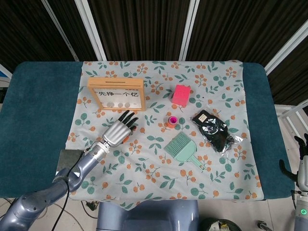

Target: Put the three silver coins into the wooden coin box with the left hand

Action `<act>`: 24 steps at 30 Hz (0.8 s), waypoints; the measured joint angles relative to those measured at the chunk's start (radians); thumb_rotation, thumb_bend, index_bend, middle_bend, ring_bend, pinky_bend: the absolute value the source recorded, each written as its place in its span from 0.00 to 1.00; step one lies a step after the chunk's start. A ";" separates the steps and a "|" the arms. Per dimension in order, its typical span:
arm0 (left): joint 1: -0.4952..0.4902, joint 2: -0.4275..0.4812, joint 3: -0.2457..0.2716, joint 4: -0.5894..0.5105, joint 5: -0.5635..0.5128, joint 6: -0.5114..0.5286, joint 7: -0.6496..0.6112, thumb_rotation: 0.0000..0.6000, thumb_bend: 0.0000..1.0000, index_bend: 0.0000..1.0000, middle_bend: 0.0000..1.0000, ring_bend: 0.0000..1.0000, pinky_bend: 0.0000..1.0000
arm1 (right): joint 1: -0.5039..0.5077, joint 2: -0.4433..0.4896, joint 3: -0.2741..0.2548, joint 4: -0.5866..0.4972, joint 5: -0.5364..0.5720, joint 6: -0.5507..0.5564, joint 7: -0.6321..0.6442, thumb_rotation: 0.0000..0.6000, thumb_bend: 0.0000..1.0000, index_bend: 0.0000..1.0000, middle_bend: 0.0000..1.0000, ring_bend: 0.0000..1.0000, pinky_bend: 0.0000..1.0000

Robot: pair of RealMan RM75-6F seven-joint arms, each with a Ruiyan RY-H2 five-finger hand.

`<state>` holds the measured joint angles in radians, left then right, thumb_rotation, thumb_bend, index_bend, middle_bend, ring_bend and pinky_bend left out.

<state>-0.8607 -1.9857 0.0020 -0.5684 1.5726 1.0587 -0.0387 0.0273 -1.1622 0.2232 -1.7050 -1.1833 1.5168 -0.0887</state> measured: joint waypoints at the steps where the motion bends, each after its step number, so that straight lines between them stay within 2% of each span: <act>1: -0.001 -0.002 0.000 0.004 0.001 -0.002 -0.002 1.00 0.33 0.41 0.14 0.00 0.00 | 0.000 0.000 0.000 0.000 0.001 0.000 0.000 1.00 0.39 0.17 0.05 0.02 0.00; 13: -0.002 -0.026 0.003 0.052 0.008 -0.012 -0.020 1.00 0.33 0.41 0.14 0.00 0.00 | -0.001 0.001 0.003 -0.001 0.005 0.001 0.001 1.00 0.39 0.17 0.05 0.02 0.00; 24: -0.002 -0.041 0.010 0.081 0.019 -0.010 -0.031 1.00 0.33 0.47 0.14 0.00 0.00 | -0.001 0.001 0.005 -0.003 0.009 0.002 0.001 1.00 0.39 0.17 0.05 0.02 0.00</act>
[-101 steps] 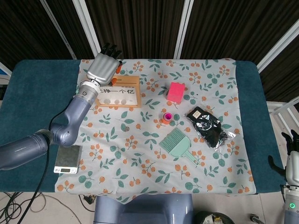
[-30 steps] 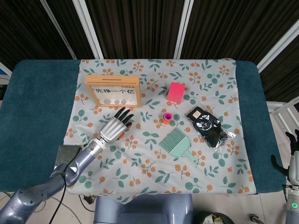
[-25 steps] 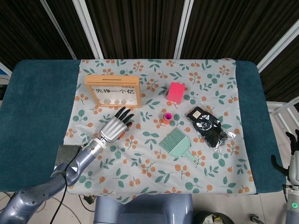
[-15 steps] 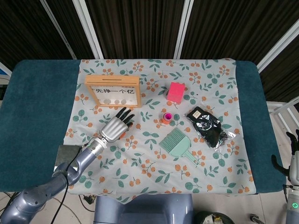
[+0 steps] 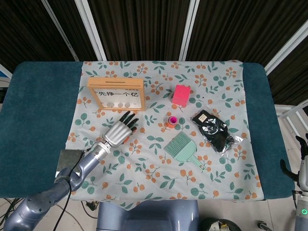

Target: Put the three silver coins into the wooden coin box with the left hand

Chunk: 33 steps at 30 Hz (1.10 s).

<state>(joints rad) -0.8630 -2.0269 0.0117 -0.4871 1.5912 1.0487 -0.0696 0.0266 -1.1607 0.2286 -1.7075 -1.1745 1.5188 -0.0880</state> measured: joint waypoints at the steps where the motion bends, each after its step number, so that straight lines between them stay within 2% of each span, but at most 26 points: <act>1: 0.001 0.000 0.001 0.002 0.001 0.001 0.000 1.00 0.33 0.48 0.14 0.00 0.00 | 0.000 0.000 0.000 0.000 0.001 0.000 0.001 1.00 0.39 0.17 0.05 0.02 0.00; 12: 0.005 -0.004 0.006 0.018 0.005 -0.007 0.008 1.00 0.33 0.50 0.14 0.00 0.00 | -0.001 0.001 0.002 -0.001 0.004 0.000 0.002 1.00 0.39 0.17 0.05 0.02 0.00; 20: 0.011 -0.001 0.009 0.019 0.006 -0.007 0.015 1.00 0.38 0.57 0.16 0.00 0.00 | -0.001 0.001 0.002 0.000 0.003 0.001 0.001 1.00 0.39 0.17 0.05 0.02 0.00; 33: 0.013 0.002 -0.009 0.013 -0.015 -0.033 0.026 1.00 0.43 0.61 0.19 0.00 0.00 | 0.000 0.001 0.002 -0.002 0.004 0.000 0.000 1.00 0.39 0.17 0.05 0.02 0.00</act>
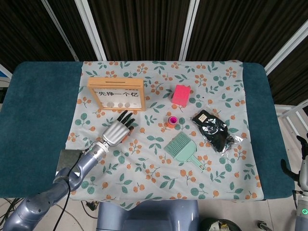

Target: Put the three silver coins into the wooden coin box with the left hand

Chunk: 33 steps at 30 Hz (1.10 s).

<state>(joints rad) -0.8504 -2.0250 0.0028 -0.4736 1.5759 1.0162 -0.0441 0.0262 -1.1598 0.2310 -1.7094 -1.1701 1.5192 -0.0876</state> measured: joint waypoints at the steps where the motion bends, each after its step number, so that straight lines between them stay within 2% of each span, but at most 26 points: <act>1: 0.000 0.000 -0.002 -0.002 -0.002 -0.001 0.001 1.00 0.43 0.62 0.20 0.00 0.00 | 0.000 0.000 0.000 0.000 0.000 0.000 -0.001 1.00 0.39 0.17 0.05 0.02 0.00; 11: -0.008 0.009 -0.020 -0.016 -0.010 0.011 0.011 1.00 0.45 0.69 0.27 0.00 0.00 | 0.001 -0.001 -0.001 -0.001 0.002 -0.002 -0.002 1.00 0.39 0.18 0.05 0.02 0.00; 25: -0.009 0.017 -0.029 -0.023 -0.020 0.000 0.042 1.00 0.47 0.77 0.31 0.00 0.00 | 0.000 0.000 0.002 -0.004 0.013 -0.005 -0.003 1.00 0.39 0.18 0.05 0.02 0.00; 33: -0.007 0.017 -0.031 -0.019 -0.023 0.002 0.053 1.00 0.47 0.77 0.31 0.00 0.00 | 0.000 0.001 0.003 -0.006 0.016 -0.004 -0.006 1.00 0.39 0.18 0.05 0.02 0.00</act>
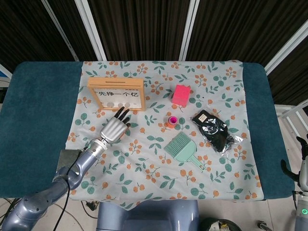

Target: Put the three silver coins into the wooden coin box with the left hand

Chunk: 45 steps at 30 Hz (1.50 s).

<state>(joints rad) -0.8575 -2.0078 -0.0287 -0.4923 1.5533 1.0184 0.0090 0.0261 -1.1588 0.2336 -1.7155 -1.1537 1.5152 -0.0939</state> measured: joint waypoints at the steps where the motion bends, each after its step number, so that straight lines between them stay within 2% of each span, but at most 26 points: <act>1: 0.000 0.001 -0.001 -0.001 0.000 0.003 0.000 1.00 0.47 0.78 0.31 0.00 0.00 | 0.000 0.000 0.000 0.000 0.000 0.000 0.000 1.00 0.39 0.18 0.05 0.02 0.00; 9: -0.004 0.031 -0.014 -0.052 0.011 0.082 0.012 1.00 0.48 0.78 0.31 0.00 0.00 | 0.001 -0.002 -0.002 0.001 -0.001 -0.001 -0.005 1.00 0.39 0.18 0.05 0.02 0.00; 15: -0.003 0.084 -0.028 -0.157 0.021 0.149 0.027 1.00 0.47 0.78 0.31 0.00 0.00 | 0.002 -0.003 -0.002 0.002 -0.002 0.000 -0.006 1.00 0.39 0.18 0.05 0.02 0.00; 21: -0.009 0.176 -0.050 -0.351 0.036 0.207 0.050 1.00 0.47 0.78 0.31 0.00 0.00 | 0.002 -0.005 -0.002 0.003 -0.003 0.002 -0.010 1.00 0.39 0.18 0.05 0.02 0.00; 25: -0.024 0.258 -0.079 -0.530 0.040 0.220 0.084 1.00 0.47 0.78 0.31 0.00 0.00 | 0.001 -0.006 -0.001 0.004 -0.003 0.007 -0.011 1.00 0.39 0.18 0.05 0.02 0.00; 30: -0.058 0.385 -0.154 -0.781 0.016 0.198 0.148 1.00 0.47 0.78 0.31 0.00 0.00 | 0.001 -0.006 0.000 0.006 -0.004 0.009 -0.013 1.00 0.39 0.18 0.05 0.02 0.00; 34: -0.101 0.503 -0.260 -0.925 -0.040 0.155 0.235 1.00 0.47 0.78 0.31 0.00 0.00 | 0.002 -0.007 0.001 0.005 -0.003 0.009 -0.014 1.00 0.39 0.18 0.05 0.02 0.00; 37: -0.132 0.547 -0.322 -0.950 -0.102 0.110 0.294 1.00 0.47 0.78 0.32 0.00 0.00 | 0.001 -0.008 0.000 0.005 -0.002 0.010 -0.016 1.00 0.39 0.18 0.05 0.02 0.00; 41: -0.168 0.585 -0.380 -0.947 -0.190 0.049 0.332 1.00 0.47 0.78 0.32 0.00 0.00 | 0.001 -0.009 0.000 0.004 -0.002 0.012 -0.018 1.00 0.39 0.18 0.05 0.02 0.00; 45: -0.186 0.597 -0.417 -0.913 -0.262 0.019 0.330 1.00 0.47 0.78 0.32 0.00 0.00 | 0.000 -0.010 0.000 0.002 0.000 0.013 -0.021 1.00 0.39 0.18 0.05 0.02 0.00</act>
<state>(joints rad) -1.0432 -1.4108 -0.4459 -1.4055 1.2917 1.0375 0.3391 0.0263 -1.1692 0.2333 -1.7137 -1.1539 1.5278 -0.1148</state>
